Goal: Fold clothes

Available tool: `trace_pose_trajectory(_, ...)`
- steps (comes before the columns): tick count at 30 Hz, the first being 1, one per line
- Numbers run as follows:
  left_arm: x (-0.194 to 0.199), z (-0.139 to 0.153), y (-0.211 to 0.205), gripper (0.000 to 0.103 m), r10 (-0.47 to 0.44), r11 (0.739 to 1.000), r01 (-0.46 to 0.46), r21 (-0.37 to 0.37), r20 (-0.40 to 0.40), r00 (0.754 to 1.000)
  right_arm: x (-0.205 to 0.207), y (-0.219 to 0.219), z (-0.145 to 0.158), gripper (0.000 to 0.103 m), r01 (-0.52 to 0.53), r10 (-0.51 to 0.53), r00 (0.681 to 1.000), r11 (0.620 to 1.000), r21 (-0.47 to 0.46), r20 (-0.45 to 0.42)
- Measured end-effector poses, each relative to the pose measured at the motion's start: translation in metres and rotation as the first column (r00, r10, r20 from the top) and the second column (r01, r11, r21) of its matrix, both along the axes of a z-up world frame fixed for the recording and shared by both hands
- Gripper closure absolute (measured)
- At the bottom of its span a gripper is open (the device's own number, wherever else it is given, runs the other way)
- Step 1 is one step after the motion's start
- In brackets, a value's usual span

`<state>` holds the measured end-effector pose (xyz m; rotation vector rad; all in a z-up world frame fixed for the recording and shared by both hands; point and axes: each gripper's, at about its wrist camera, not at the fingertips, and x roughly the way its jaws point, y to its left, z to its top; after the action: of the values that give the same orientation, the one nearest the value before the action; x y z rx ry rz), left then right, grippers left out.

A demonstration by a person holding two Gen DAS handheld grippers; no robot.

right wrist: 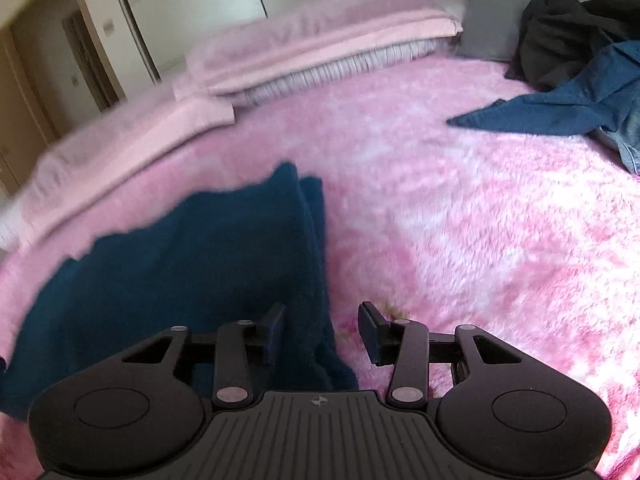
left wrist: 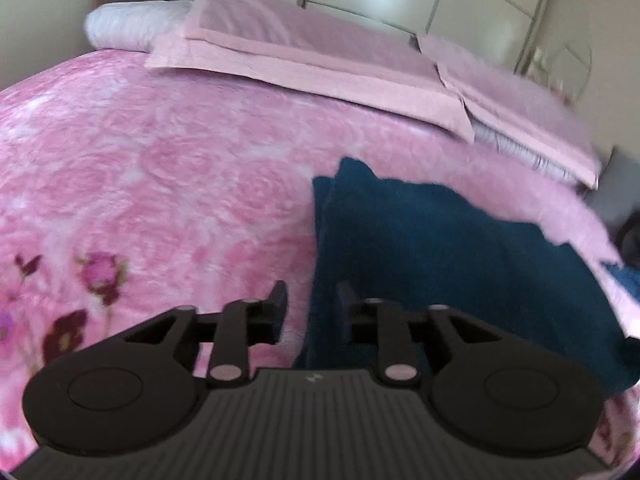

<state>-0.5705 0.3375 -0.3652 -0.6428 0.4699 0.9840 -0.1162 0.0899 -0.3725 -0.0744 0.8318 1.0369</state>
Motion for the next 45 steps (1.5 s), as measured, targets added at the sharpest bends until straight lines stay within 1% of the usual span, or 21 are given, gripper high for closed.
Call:
trace_pose_trajectory(5,-0.008,-0.022,0.008,0.077,0.022,0.986,-0.002,-0.164,0.125,0.992,0.015,0.008,-0.015,0.060,-0.025,0.028,0.991,0.999,0.027,-0.129)
trace_pose_trajectory(6,-0.007,-0.027,0.007,0.089,0.029,0.985,-0.008,-0.173,0.123,0.992,0.016,0.009,-0.018,0.060,-0.020,0.025,0.990,0.999,0.031,-0.141)
trace_pose_trajectory(8,-0.007,-0.027,0.007,0.096,0.037,0.991,-0.021,-0.135,0.117,0.992,0.019,0.012,-0.024,0.087,-0.012,0.018,0.986,0.999,0.038,-0.164)
trace_pose_trajectory(10,-0.011,-0.022,0.006,0.096,0.059,0.996,-0.050,-0.080,0.113,0.992,0.023,0.010,-0.020,0.089,-0.002,0.008,0.987,0.999,0.042,-0.162)
trace_pose_trajectory(12,-0.015,-0.020,0.005,0.102,0.075,0.997,-0.074,-0.021,0.070,0.995,0.027,0.007,-0.020,0.090,0.019,-0.011,0.987,0.999,0.044,-0.160)
trace_pose_trajectory(13,-0.015,-0.024,0.006,0.103,0.119,0.993,-0.118,0.016,-0.024,0.993,0.029,0.008,-0.024,0.090,0.020,-0.013,0.985,0.999,0.038,-0.169)
trace_pose_trajectory(15,-0.019,-0.037,0.016,0.103,0.132,0.991,-0.135,-0.021,-0.122,0.984,0.031,0.009,-0.032,0.090,0.019,-0.014,0.983,1.000,0.025,-0.183)
trace_pose_trajectory(18,-0.032,-0.031,0.020,0.099,0.087,0.994,-0.089,-0.062,-0.022,0.996,0.026,0.011,-0.026,0.078,-0.040,0.041,0.991,0.999,0.007,-0.129)
trace_pose_trajectory(20,-0.032,-0.019,0.027,0.090,0.057,0.997,-0.055,-0.061,0.042,0.997,0.027,0.010,-0.016,0.050,-0.040,0.041,0.995,0.999,0.017,-0.095)
trace_pose_trajectory(22,-0.024,-0.008,0.039,0.065,0.025,0.999,-0.020,-0.048,0.108,0.994,0.032,0.011,-0.005,0.037,-0.033,0.037,0.997,0.997,0.065,-0.065)
trace_pose_trajectory(24,-0.008,0.001,0.055,0.055,-0.018,0.999,0.024,-0.041,0.156,0.988,0.041,0.021,0.001,0.037,-0.030,0.037,0.997,0.994,0.104,-0.069)
trace_pose_trajectory(26,0.016,-0.001,0.073,0.052,-0.061,0.996,0.069,-0.050,0.149,0.987,0.049,0.038,-0.002,0.037,-0.047,0.054,0.996,0.994,0.097,-0.070)
trace_pose_trajectory(30,0.054,-0.018,0.098,0.060,-0.085,0.991,0.094,-0.100,0.087,0.993,0.059,0.075,-0.014,0.037,-0.081,0.082,0.995,0.996,0.033,-0.058)
trace_pose_trajectory(31,0.062,-0.023,0.104,0.072,-0.088,0.989,0.095,-0.113,0.070,0.994,0.059,0.081,-0.019,0.039,-0.087,0.087,0.995,0.996,0.009,-0.057)
trace_pose_trajectory(32,0.063,-0.025,0.104,0.085,-0.098,0.989,0.107,-0.105,0.086,0.991,0.059,0.084,-0.023,0.066,-0.089,0.089,0.995,0.996,0.000,-0.055)
trace_pose_trajectory(33,0.061,-0.026,0.101,0.096,-0.108,0.989,0.117,-0.091,0.100,0.989,0.059,0.084,-0.023,0.079,-0.094,0.095,0.994,0.995,0.009,-0.056)
trace_pose_trajectory(35,0.060,-0.024,0.095,0.098,-0.115,0.993,0.117,-0.023,0.058,0.992,0.059,0.083,-0.024,0.092,-0.102,0.103,0.993,0.995,0.024,-0.052)
trace_pose_trajectory(38,0.055,-0.033,0.095,0.096,-0.104,0.994,0.104,0.025,-0.011,0.995,0.060,0.082,-0.023,0.098,-0.061,0.061,0.998,0.998,-0.012,0.032)
trace_pose_trajectory(41,0.055,-0.038,0.094,0.095,-0.101,0.994,0.103,0.042,-0.062,0.993,0.069,0.082,-0.034,0.098,-0.053,0.052,0.999,0.998,-0.025,-0.006)
trace_pose_trajectory(43,0.058,-0.037,0.090,0.087,-0.106,0.992,0.111,0.053,-0.089,0.990,0.068,0.082,-0.033,0.098,-0.062,0.062,0.998,0.997,-0.037,0.000)
trace_pose_trajectory(45,0.057,-0.020,0.084,0.086,-0.081,0.994,0.086,0.067,-0.075,0.994,0.066,0.081,-0.024,0.096,-0.054,0.055,0.998,0.997,-0.050,0.014)
